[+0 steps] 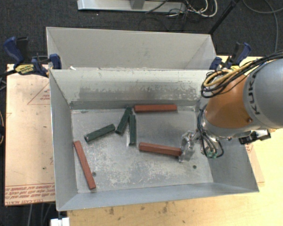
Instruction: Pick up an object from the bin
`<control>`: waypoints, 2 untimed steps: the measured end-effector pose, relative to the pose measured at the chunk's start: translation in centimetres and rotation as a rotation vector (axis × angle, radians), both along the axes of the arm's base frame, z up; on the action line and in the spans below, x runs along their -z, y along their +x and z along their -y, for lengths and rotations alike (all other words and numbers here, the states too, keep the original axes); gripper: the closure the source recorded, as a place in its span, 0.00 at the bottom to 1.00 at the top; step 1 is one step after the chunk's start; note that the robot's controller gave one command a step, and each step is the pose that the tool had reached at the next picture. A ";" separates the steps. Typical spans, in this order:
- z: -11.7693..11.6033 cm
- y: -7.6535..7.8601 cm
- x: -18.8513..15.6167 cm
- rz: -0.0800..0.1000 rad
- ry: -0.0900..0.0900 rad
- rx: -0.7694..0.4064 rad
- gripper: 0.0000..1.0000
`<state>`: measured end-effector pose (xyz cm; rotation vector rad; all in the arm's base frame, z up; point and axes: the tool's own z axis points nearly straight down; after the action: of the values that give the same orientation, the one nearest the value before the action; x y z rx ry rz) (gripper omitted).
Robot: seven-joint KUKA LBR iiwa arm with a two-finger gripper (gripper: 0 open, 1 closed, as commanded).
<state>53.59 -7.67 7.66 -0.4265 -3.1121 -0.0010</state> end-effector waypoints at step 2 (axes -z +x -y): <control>-0.7 0.2 -5.8 -0.004 0.001 0.048 1.00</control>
Offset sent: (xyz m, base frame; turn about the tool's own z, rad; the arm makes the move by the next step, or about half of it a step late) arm 0.0064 0.0131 0.1120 0.0894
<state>53.82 -6.93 13.50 -0.5011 -3.0969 -0.0010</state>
